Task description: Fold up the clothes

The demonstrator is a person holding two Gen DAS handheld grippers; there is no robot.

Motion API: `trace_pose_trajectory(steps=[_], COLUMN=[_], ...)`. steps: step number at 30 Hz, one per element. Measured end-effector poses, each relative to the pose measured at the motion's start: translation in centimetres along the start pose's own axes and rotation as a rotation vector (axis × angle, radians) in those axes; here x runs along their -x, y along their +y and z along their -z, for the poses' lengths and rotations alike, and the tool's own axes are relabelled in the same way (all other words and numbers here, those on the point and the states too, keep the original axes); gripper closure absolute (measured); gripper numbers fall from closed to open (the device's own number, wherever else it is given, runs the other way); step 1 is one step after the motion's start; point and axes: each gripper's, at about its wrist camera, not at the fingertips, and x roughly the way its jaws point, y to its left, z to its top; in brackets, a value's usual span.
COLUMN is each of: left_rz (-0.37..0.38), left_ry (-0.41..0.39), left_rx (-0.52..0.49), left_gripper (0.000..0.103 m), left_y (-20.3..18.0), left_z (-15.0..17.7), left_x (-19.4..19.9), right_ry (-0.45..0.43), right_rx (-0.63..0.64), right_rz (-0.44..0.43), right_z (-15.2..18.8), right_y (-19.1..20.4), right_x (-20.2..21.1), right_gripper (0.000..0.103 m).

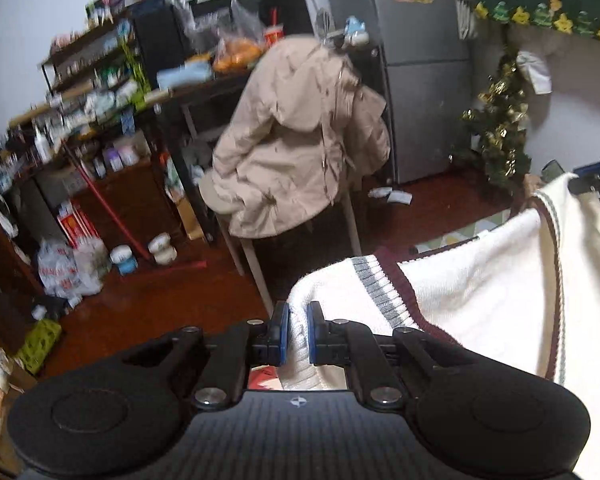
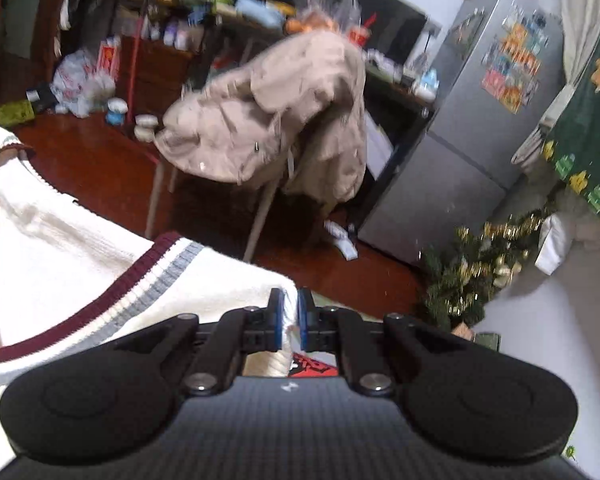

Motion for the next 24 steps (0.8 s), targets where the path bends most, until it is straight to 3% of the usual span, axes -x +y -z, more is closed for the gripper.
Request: trace_pose_trajectory(steps=[3,4,6,7,10,15,19,24], left_rz=[0.017,0.014,0.002,-0.004,0.006,0.036,0.05,0.136], left_ry=[0.05,0.061,0.073,0.078,0.08,0.069,0.069,0.061], left_rx=[0.069,0.09,0.12,0.132,0.125,0.113,0.043,0.063], left_gripper=[0.082,0.081,0.062,0.058,0.057,0.053,0.052,0.042], left_y=[-0.1,-0.1,0.1,0.3,0.6,1.4,0.2,-2.0], left_z=[1.2,1.7,2.5,2.8,3.7,4.7,5.6,7.8], left_x=[-2.5,-3.1,-3.3,-3.3,-2.1,1.4,4.4,9.3], right_ry=[0.071,0.09,0.123,0.133,0.137,0.08,0.084,0.07], right_rx=[-0.018,-0.026,-0.035,-0.043,-0.101,-0.172,-0.228,-0.235], right_rz=[-0.011,-0.003,0.023,0.025,-0.007,-0.065,-0.123,-0.145], right_z=[0.9,1.4,2.5,3.0,4.2,5.3,7.6,11.1], right_y=[0.5,0.7,1.2,1.2,0.7,-1.0,-2.1,-1.4], right_x=[-3.7,-4.7,-6.3,-6.6,-6.5,-3.1,1.8,8.4], right_gripper=[0.089,0.076,0.062,0.061,0.049,0.028,0.026,0.021])
